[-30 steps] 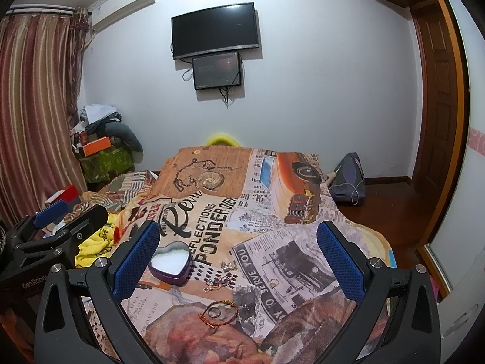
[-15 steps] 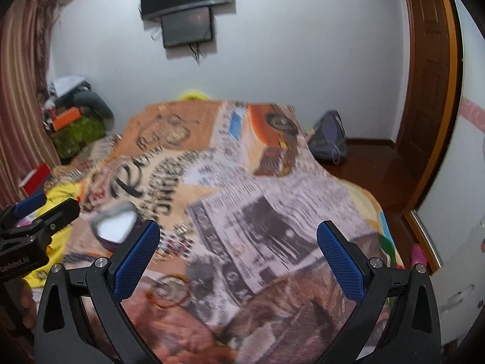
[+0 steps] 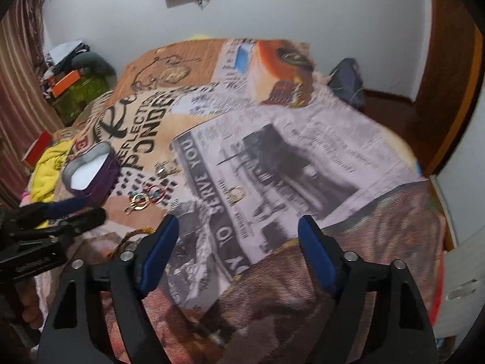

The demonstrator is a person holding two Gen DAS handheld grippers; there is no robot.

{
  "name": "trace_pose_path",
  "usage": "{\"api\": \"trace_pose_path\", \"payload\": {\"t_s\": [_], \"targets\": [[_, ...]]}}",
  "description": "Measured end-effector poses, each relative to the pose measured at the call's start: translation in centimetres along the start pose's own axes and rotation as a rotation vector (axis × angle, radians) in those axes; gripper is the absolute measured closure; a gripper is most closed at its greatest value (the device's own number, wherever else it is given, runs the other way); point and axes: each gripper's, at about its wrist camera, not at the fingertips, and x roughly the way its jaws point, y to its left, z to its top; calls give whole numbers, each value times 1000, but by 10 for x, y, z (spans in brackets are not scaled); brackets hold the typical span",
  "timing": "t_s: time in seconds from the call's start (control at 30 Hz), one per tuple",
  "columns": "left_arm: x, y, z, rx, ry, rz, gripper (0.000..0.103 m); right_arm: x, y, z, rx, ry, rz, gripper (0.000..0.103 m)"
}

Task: Organize jewelry
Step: 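Grasp the small silver ring with the left gripper while the right gripper approaches the braided bracelet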

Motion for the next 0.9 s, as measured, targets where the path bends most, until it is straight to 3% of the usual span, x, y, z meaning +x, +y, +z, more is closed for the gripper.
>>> {"api": "trace_pose_path", "payload": {"t_s": [0.17,0.37,0.63,0.7,0.73,0.9], "targets": [[3,-16,-6,60,35,-62,61,12,9,-3,-19,38,67,42],[16,-28,-10,106,91,-115,72,17,10,-7,-17,61,83,45],[25,-31,-13,102,107,-118,72,18,9,-11,0,88,114,52],[28,-34,-14,120,98,-107,75,19,11,-13,3,99,129,55],[28,-34,-14,127,94,-97,81,20,12,-14,3,104,135,57],[26,-33,-13,129,75,-96,83,24,19,-15,4,122,168,62]]}}
